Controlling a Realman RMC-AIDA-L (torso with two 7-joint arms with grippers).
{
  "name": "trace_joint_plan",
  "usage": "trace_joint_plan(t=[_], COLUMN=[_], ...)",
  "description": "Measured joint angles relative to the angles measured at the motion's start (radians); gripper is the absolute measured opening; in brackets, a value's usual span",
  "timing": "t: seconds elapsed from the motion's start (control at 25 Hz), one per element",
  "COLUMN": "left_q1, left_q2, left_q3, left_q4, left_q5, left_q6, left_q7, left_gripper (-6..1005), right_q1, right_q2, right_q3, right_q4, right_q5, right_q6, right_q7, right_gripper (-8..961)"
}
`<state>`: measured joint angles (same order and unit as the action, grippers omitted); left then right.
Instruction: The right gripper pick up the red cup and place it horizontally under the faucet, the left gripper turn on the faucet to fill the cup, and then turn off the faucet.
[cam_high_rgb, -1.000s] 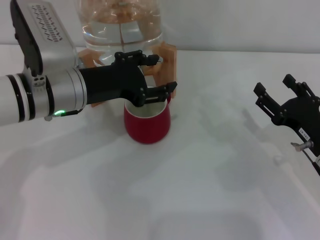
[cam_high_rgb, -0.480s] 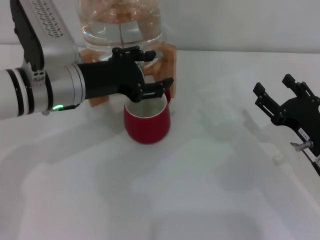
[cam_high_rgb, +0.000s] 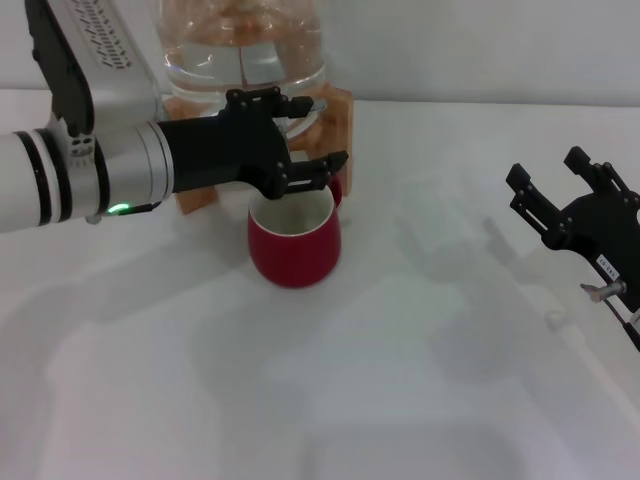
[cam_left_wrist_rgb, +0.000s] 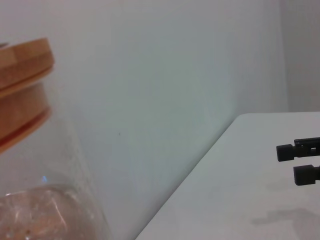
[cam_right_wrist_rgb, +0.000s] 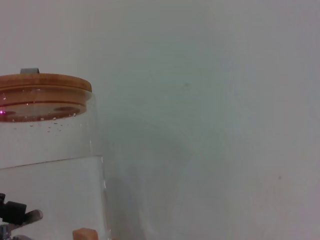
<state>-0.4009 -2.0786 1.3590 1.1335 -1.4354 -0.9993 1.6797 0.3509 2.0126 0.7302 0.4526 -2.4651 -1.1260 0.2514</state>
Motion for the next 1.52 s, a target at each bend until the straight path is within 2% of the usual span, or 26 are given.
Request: trace_joint_plan(t=[0.96,1.32,1.52], left_q1=[-0.019,0.016,0.078], left_q2=[-0.001,-0.005,-0.006], left_q3=[0.000,0.014,0.027], left_q4=[-0.010,0.040,0.081], left_q5=[0.016,-0.032,-0.132], left_q6=[0.013,-0.002,-0.009], left_q7=[-0.005,0.002,0.049], left_gripper=[757,757,757], right_q1=[0.000,-0.001,-0.001], right_q2=[0.000,0.000,0.000], right_q3=[0.000,0.000,0.000], right_q4=[-0.005,-0.008,-0.008], right_q5=[0.003,0.004,0.003], right_q6=[-0.011,-0.011,-0.011], right_q7=[0.002,0.002,0.002], right_gripper=[807,808,808])
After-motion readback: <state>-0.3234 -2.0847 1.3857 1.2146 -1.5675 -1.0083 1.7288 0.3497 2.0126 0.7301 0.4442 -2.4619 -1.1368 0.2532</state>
